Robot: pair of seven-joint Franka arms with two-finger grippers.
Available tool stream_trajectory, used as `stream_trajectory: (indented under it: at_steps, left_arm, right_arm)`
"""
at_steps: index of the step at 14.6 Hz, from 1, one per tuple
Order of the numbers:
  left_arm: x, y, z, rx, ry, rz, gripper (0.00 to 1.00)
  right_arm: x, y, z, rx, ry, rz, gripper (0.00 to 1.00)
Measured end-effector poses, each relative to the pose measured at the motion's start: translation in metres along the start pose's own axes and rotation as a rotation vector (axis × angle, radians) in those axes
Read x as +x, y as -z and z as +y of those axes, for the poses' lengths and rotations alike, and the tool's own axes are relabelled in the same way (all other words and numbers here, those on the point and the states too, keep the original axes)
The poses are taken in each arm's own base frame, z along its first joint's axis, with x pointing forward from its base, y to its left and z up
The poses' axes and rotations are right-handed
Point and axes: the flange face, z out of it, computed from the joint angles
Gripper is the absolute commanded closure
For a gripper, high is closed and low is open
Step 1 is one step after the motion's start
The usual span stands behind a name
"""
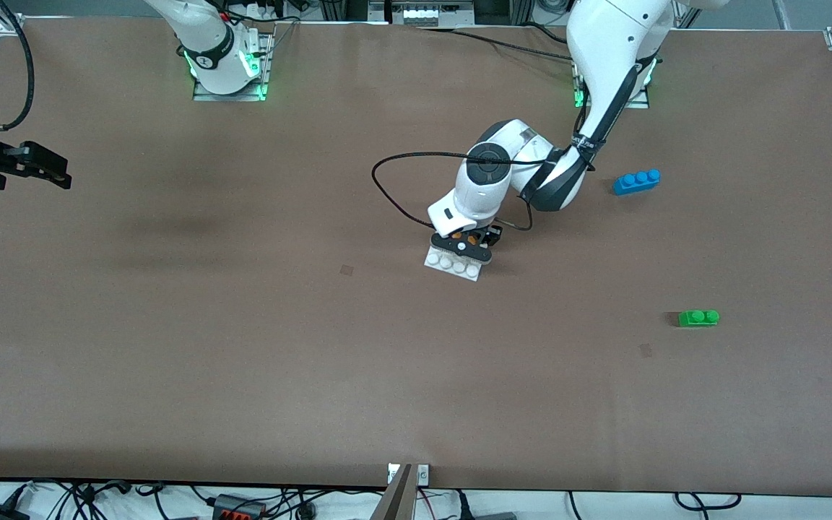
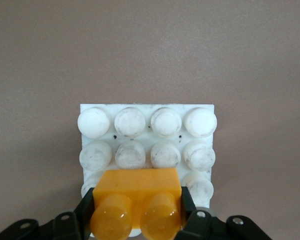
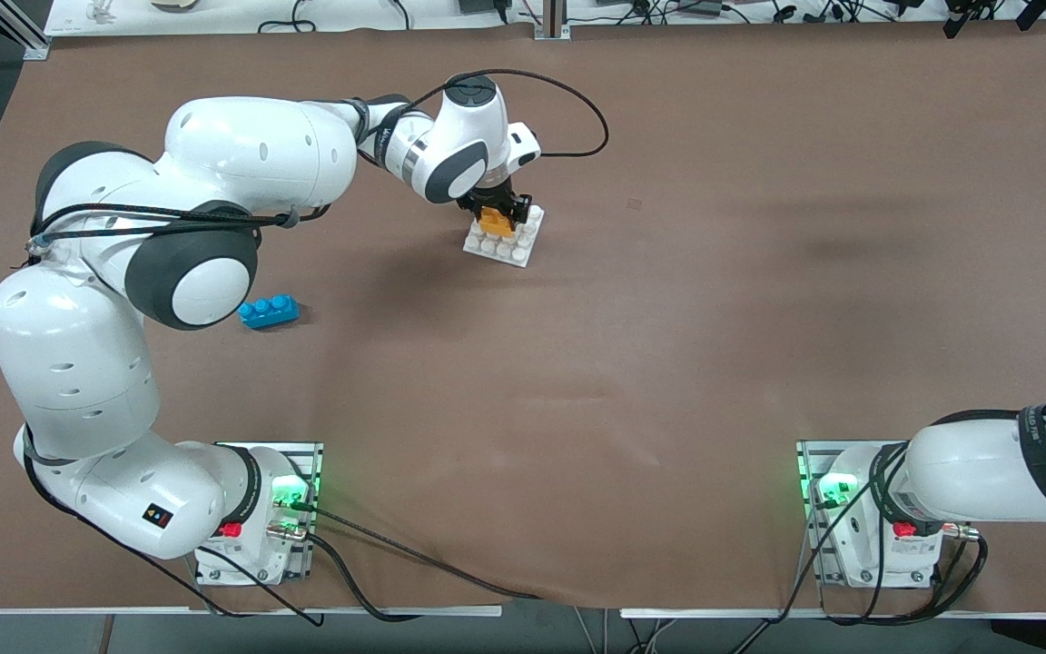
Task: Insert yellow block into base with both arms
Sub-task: 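Press the yellow block down onto the plate studs with the left gripper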
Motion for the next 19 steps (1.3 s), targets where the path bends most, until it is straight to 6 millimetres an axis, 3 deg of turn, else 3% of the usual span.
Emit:
stream_trajectory:
  at_steps: [5, 9, 11, 15, 19]
  left_arm:
    - [0.006, 0.006, -0.005, 0.023, -0.037, -0.017, 0.66]
    - [0.012, 0.046, -0.002, 0.046, -0.147, -0.029, 0.66]
    - [0.008, 0.055, 0.005, 0.048, -0.187, -0.029, 0.66]
    - [-0.003, 0.034, 0.023, 0.042, -0.218, -0.036, 0.66]
    - [0.002, 0.016, 0.013, 0.060, -0.204, -0.025, 0.66]
  right_arm:
    - [0.000, 0.000, 0.000, 0.000, -0.001, 0.000, 0.00]
    - [0.000, 0.000, 0.001, 0.000, -0.001, 0.000, 0.00]
    - [0.000, 0.000, 0.001, 0.000, -0.002, 0.000, 0.00]
    - [0.000, -0.001, 0.002, 0.000, -0.003, -0.002, 0.00]
    - [0.000, -0.001, 0.002, 0.000, -0.004, -0.003, 0.00]
